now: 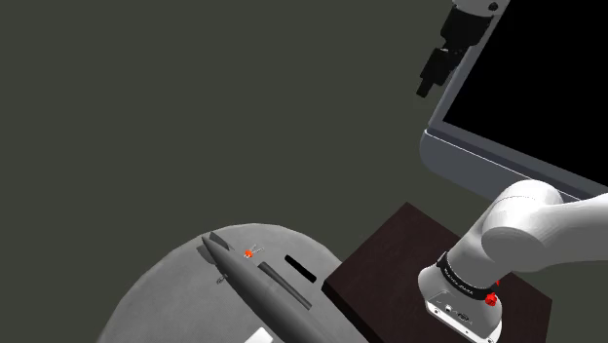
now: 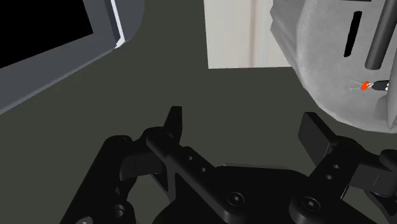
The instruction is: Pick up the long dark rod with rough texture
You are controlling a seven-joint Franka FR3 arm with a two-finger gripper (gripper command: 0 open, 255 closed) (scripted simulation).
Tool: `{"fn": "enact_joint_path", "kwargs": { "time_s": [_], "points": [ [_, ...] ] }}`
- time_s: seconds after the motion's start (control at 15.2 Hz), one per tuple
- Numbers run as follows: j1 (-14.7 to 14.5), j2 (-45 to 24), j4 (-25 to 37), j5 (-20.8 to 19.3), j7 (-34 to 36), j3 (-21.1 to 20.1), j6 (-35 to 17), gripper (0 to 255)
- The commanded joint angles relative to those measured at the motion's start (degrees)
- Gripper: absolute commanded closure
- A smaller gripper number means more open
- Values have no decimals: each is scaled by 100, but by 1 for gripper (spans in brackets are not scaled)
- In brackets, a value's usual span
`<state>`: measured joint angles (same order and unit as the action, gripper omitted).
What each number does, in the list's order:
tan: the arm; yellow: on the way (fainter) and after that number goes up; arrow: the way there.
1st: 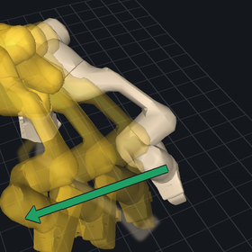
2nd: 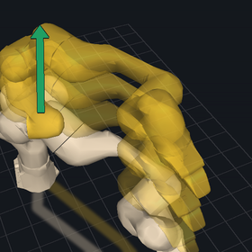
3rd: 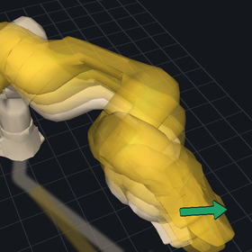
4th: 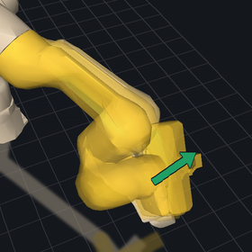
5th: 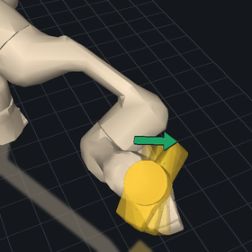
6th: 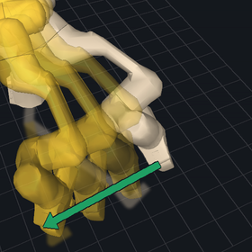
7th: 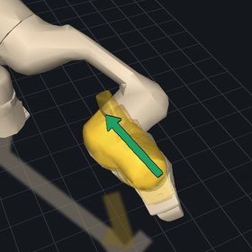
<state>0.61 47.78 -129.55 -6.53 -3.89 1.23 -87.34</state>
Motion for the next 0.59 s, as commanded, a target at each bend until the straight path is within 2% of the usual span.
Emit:
{"fn": "enact_joint_path", "kwargs": {
  "time_s": [0.0,0.53],
  "points": [
    [0,0,0,0,0,0,0,0],
    [-245,193,-1420,352,577,-516,-1138,0]
  ]
}}
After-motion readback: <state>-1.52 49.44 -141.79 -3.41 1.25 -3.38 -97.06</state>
